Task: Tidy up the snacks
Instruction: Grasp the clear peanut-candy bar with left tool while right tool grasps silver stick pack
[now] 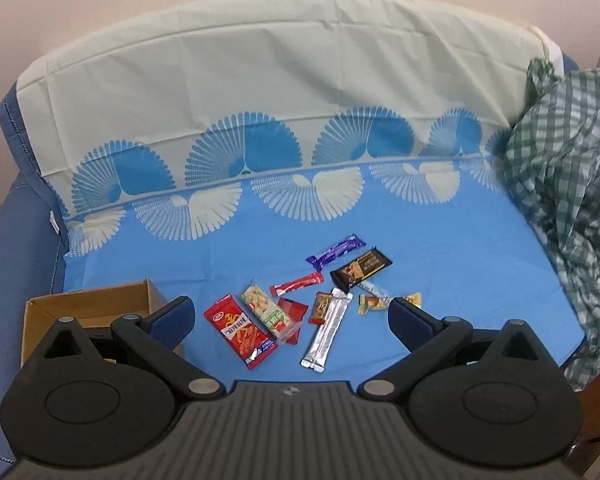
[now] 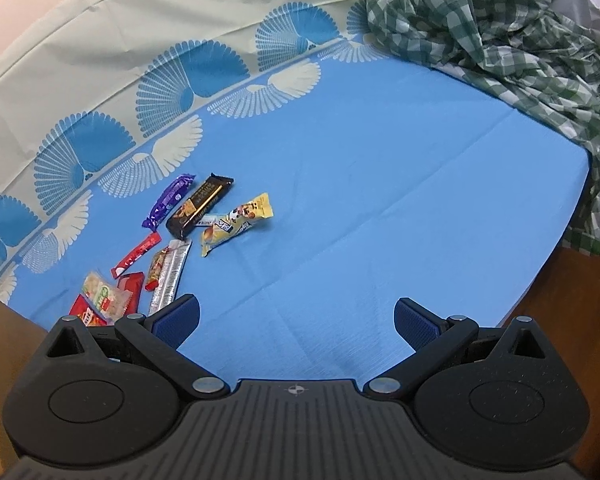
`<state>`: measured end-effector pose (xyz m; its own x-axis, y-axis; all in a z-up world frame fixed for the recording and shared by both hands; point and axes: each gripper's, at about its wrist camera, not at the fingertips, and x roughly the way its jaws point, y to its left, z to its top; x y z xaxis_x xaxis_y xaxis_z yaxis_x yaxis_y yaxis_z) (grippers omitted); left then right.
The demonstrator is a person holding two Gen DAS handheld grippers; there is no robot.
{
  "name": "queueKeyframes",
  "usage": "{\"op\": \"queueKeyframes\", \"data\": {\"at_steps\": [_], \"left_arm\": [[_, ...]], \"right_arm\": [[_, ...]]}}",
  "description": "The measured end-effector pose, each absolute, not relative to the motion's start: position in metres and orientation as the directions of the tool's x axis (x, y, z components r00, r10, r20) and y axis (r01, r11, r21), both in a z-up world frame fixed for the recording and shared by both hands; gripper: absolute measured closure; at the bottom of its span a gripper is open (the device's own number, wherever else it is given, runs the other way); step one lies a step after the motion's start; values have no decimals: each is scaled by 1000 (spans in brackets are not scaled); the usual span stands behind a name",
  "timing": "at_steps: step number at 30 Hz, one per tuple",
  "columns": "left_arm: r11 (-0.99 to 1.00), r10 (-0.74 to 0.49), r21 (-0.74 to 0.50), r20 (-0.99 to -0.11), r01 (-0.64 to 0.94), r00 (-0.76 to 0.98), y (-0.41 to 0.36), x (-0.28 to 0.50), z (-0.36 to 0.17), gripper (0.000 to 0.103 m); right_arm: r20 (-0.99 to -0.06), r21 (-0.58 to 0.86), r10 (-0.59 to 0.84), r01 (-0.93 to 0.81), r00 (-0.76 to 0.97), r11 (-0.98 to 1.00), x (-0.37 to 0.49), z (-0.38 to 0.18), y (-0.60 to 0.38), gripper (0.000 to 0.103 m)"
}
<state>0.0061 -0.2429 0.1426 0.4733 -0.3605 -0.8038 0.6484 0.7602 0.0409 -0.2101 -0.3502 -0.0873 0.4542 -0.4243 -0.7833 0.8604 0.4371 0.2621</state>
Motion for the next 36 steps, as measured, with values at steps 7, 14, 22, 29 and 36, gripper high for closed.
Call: {"op": "queueKeyframes", "data": {"at_steps": [7, 14, 22, 29, 36], "left_arm": [[771, -255, 60, -883, 633, 394, -266, 48, 79, 0], [797, -65, 121, -957, 592, 284, -274, 105, -30, 0], [844, 18, 109, -984, 526, 175, -277, 154, -116, 0], [869, -37, 42, -988, 493, 149, -305, 190, -144, 0], [862, -12, 29, -997, 506, 77, -324, 204, -186, 46]], "right_arm": [[-805, 267, -390, 859, 448, 437, -195, -106, -356, 0], [-807, 301, -332, 823, 489, 482, -153, -137, -356, 0], [-804, 271, -269, 729, 531, 629, -77, -176, -346, 0], [-810, 214, -273, 695, 519, 687, -25, -201, -341, 0], [-774, -27, -397, 600, 493, 799, 14, -233, -326, 2]]}}
